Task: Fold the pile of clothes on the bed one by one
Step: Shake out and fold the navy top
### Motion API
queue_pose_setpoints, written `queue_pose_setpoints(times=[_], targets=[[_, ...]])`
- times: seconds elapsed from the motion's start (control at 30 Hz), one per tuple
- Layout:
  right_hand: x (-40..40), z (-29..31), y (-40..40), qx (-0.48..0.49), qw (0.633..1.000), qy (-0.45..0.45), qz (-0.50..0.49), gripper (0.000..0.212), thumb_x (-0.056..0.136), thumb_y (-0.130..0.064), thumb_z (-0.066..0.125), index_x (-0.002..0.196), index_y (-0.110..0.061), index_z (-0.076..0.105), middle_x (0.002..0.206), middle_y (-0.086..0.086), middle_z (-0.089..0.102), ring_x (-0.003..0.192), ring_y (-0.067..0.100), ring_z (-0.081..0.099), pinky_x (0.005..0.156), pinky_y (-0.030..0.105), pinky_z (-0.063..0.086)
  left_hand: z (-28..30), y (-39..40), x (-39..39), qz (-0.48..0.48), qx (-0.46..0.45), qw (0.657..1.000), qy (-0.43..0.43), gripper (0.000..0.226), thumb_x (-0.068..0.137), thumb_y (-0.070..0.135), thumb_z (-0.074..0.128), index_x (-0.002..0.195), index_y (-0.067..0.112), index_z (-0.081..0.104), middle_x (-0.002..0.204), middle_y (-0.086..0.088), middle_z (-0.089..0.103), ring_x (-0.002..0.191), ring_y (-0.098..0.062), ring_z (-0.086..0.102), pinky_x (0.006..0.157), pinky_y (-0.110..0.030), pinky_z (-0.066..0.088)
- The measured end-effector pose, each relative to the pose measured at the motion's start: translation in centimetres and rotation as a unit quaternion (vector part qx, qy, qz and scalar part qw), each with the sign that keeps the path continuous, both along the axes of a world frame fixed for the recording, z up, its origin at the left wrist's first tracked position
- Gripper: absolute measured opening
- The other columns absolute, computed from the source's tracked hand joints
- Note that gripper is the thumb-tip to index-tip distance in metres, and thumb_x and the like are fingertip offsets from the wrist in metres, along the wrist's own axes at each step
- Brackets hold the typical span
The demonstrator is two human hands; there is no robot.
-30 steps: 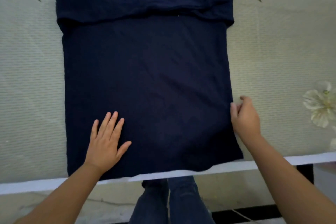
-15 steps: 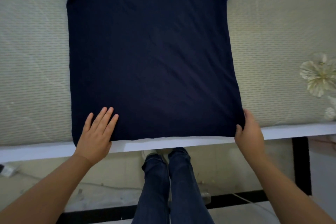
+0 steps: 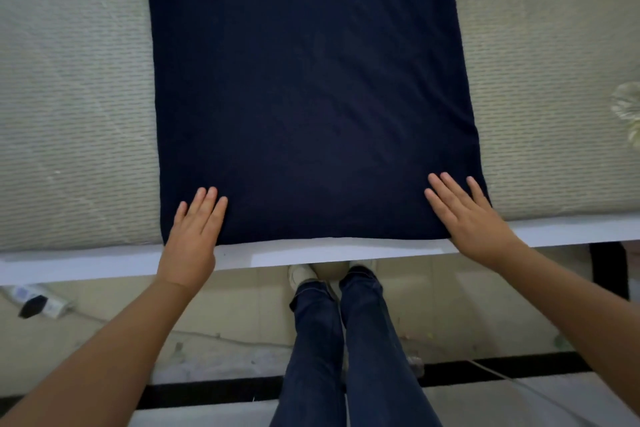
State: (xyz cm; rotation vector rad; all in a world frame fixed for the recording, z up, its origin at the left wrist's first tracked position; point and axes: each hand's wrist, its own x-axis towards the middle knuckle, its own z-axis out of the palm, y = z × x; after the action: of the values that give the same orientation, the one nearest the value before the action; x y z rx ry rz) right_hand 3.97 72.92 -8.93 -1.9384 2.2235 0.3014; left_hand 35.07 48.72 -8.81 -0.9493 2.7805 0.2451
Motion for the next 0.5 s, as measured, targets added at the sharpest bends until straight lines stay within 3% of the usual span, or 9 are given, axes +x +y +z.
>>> queue_pose_setpoints(times=[0.1, 0.2, 0.3, 0.5], targets=[[1.5, 1.0, 1.0, -0.012, 0.996, -0.039, -0.085, 0.064, 0.055, 0.031, 0.049, 0.118, 0.018, 0.049, 0.122, 0.034, 0.051, 0.111, 0.05, 0.049, 0.091, 0.056, 0.03, 0.4, 1.0, 0.9, 0.007, 0.038, 0.998, -0.044, 0.069, 0.069, -0.032, 0.045, 0.134, -0.011, 0.031, 0.143, -0.03, 0.026, 0.134, -0.045, 0.023, 0.11, -0.05, 0.012], [3.9, 1.9, 2.3, 0.02, 0.985, -0.086, -0.147, 0.071, 0.071, 0.029, 0.041, 0.136, 0.007, 0.021, 0.146, 0.023, 0.022, 0.135, 0.035, 0.011, 0.11, 0.037, 0.007, 1.6, 2.1, 1.6, 0.028, 0.09, 0.988, -0.123, 0.069, 0.086, -0.015, 0.032, 0.144, 0.004, -0.001, 0.154, -0.013, -0.006, 0.142, -0.026, -0.006, 0.113, -0.034, -0.009], [5.6, 2.9, 4.2, 0.099, 0.977, -0.095, -0.163, 0.067, 0.086, 0.015, 0.027, 0.14, -0.004, -0.008, 0.152, 0.01, -0.008, 0.139, 0.02, -0.014, 0.107, 0.025, -0.018, 3.1, 3.7, 2.6, 0.019, 0.089, 0.981, -0.17, 0.071, 0.089, -0.01, 0.032, 0.144, 0.007, -0.008, 0.154, -0.009, -0.011, 0.142, -0.022, -0.009, 0.113, -0.033, -0.009], [8.0, 6.5, 6.3, 0.208, 0.964, -0.079, -0.145, 0.068, 0.088, 0.01, 0.025, 0.144, -0.008, -0.011, 0.154, 0.006, -0.014, 0.142, 0.018, -0.013, 0.106, 0.024, -0.017, 6.6, 5.3, 5.5, -0.013, 0.137, 0.965, -0.223, 0.072, 0.089, -0.01, 0.032, 0.145, 0.011, -0.008, 0.154, -0.006, -0.01, 0.142, -0.019, -0.008, 0.113, -0.031, -0.006]])
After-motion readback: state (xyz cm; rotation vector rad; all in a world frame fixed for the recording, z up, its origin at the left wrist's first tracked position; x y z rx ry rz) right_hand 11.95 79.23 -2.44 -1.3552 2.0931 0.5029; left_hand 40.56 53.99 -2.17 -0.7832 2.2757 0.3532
